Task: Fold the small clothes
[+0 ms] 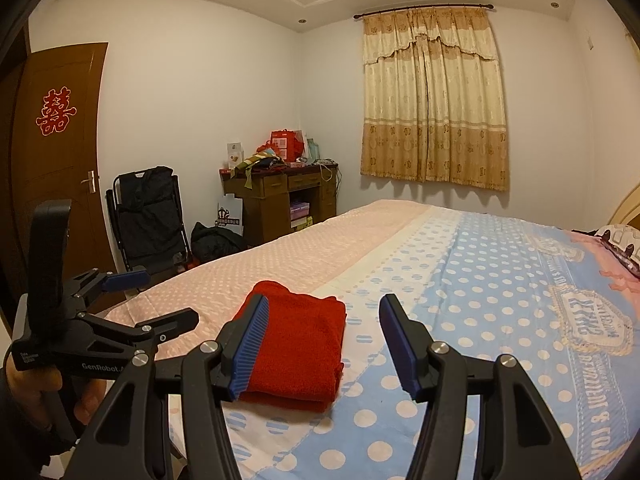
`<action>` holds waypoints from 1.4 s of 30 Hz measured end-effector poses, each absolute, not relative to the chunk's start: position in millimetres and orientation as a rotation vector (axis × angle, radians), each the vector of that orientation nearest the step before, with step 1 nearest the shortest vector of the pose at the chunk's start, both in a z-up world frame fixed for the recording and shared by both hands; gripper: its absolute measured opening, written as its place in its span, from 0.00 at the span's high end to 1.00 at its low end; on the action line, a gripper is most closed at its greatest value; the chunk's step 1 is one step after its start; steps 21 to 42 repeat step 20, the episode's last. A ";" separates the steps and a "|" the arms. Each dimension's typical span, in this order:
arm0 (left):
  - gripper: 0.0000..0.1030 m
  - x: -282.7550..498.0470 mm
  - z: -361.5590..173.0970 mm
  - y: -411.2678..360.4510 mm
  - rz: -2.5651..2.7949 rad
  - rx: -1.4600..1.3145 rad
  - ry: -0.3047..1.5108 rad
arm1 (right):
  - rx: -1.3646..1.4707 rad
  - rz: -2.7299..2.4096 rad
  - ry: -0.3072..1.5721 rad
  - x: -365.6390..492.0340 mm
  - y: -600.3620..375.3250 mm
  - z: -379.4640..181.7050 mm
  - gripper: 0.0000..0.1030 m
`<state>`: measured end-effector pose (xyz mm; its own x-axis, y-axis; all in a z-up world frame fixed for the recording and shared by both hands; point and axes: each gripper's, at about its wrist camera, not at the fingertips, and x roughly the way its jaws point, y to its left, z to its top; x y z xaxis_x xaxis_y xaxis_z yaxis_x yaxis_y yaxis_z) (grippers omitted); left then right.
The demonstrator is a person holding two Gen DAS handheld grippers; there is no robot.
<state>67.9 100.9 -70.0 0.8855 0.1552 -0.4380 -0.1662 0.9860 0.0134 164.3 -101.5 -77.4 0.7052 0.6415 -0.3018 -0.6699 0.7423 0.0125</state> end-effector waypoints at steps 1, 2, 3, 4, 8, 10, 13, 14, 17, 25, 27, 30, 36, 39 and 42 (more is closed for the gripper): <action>0.00 68.6 -70.3 100.8 0.169 -0.025 0.453 | -0.099 0.731 0.301 164.5 -101.2 -77.7 0.43; 0.00 68.6 -70.9 100.3 0.171 -0.025 0.453 | -0.099 0.732 0.303 165.1 -101.0 -78.2 0.43; 0.00 68.4 -71.1 99.9 0.173 -0.027 0.453 | -0.099 0.733 0.302 164.8 -100.8 -78.5 0.43; 0.00 68.2 -71.0 99.9 0.173 -0.027 0.452 | -0.100 0.732 0.302 165.0 -100.7 -78.4 0.43; 0.00 68.6 -72.0 100.0 0.180 -0.030 0.453 | -0.106 0.736 0.303 164.9 -99.3 -79.6 0.43; 0.00 68.9 -71.9 99.5 0.191 -0.024 0.451 | -0.109 0.739 0.305 164.6 -98.1 -80.4 0.43; 0.00 69.0 -72.9 97.9 0.194 -0.015 0.441 | -0.114 0.744 0.308 164.7 -96.7 -81.9 0.43; 0.00 69.0 -73.0 96.7 0.200 -0.006 0.437 | -0.116 0.745 0.310 164.7 -95.9 -82.3 0.43; 0.00 68.9 -74.0 94.7 0.195 -0.001 0.427 | -0.120 0.747 0.312 166.0 -95.2 -83.2 0.42; 0.00 69.8 -74.8 94.7 0.201 0.005 0.427 | -0.123 0.746 0.316 168.3 -95.4 -83.8 0.42; 0.00 69.8 -74.8 94.7 0.201 0.005 0.427 | -0.123 0.746 0.316 168.3 -95.4 -83.8 0.42; 0.00 69.8 -74.8 94.7 0.201 0.005 0.427 | -0.123 0.746 0.316 168.3 -95.4 -83.8 0.42; 0.00 69.8 -74.8 94.7 0.201 0.005 0.427 | -0.123 0.746 0.316 168.3 -95.4 -83.8 0.42; 0.00 69.8 -74.8 94.7 0.201 0.005 0.427 | -0.123 0.746 0.316 168.3 -95.4 -83.8 0.42; 0.00 69.8 -74.8 94.7 0.201 0.005 0.427 | -0.123 0.746 0.316 168.3 -95.4 -83.8 0.42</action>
